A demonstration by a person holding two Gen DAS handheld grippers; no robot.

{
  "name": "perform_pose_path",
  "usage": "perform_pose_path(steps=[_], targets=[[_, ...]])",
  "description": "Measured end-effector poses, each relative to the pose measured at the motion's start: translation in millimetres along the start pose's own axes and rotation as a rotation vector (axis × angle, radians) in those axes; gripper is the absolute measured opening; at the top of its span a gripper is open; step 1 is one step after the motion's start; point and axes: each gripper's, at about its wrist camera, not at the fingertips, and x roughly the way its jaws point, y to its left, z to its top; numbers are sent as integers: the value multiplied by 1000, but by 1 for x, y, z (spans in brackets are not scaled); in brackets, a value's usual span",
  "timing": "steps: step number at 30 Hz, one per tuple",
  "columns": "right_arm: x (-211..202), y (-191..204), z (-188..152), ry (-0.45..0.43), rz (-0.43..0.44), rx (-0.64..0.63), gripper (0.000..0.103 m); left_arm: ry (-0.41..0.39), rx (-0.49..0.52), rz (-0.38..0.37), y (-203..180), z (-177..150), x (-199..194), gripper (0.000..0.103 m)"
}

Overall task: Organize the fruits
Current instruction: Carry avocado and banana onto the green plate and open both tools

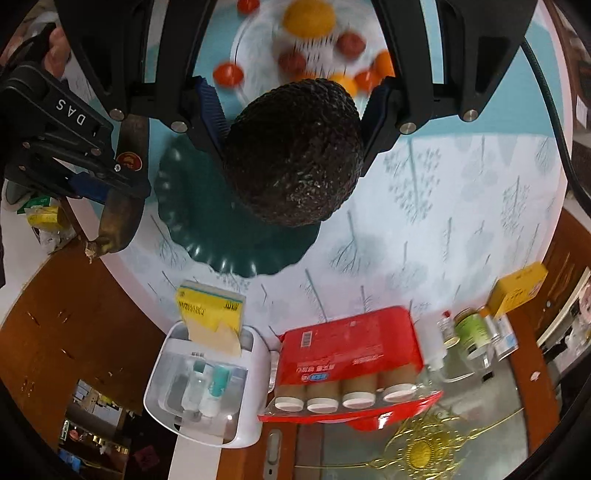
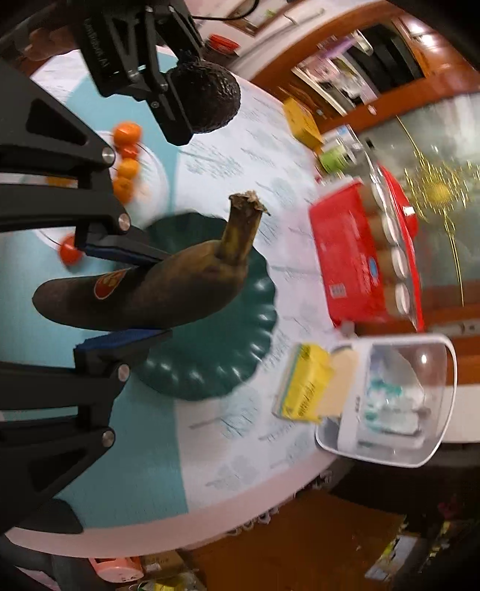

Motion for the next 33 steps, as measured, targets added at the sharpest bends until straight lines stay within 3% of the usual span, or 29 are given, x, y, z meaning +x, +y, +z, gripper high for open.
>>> perform_pose_path(steps=[6,10,19,25,27,29,33], targets=[[46,-20,29,5,-100,48,33,31,12,13,-6,22,67,62],[88,-31,35,59,-165,79,33,72,1,2,-7,26,105,62],[140,-33,35,153,-221,91,34,166,17,-12,-16,20,166,62],[154,-31,35,187,-183,96,37,190,51,-8,-19,17,174,64],[154,-31,34,179,-150,105,38,163,64,-15,-21,19,167,76],[148,-29,35,159,-124,106,48,137,70,-11,-21,22,158,85],[134,-24,39,112,-98,102,60,119,90,6,-23,25,146,86]])
